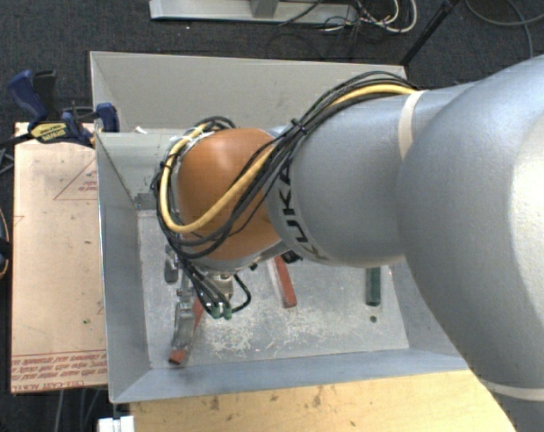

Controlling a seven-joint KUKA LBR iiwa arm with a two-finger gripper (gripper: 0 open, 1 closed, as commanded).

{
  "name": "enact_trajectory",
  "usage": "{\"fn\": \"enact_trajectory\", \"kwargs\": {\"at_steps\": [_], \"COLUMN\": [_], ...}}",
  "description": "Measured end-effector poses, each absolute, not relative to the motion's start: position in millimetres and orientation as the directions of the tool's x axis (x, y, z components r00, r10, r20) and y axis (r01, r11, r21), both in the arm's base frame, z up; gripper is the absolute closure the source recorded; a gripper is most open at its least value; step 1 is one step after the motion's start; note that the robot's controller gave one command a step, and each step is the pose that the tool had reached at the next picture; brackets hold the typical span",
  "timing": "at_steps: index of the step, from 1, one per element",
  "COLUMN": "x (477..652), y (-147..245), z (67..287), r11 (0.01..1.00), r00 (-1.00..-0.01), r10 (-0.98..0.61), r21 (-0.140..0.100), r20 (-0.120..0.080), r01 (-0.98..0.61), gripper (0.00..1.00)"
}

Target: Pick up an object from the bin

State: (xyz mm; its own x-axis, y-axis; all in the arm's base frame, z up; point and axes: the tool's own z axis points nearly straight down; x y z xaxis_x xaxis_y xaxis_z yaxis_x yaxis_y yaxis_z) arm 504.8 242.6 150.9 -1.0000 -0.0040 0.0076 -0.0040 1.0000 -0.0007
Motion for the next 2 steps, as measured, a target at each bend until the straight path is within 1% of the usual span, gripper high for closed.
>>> {"fn": "enact_trajectory", "kwargs": {"at_steps": [1,2], "x": [507.1,499.4], "y": [242,229], "z": [155,124], "r11": [1.000,0.976], "r00": [-1.000,-0.976], "r10": [0.000,-0.219], "r21": [0.001,0.003], "r20": [0.001,-0.007], "r01": [0.000,-0.219], "gripper": [0.00,0.00]}}
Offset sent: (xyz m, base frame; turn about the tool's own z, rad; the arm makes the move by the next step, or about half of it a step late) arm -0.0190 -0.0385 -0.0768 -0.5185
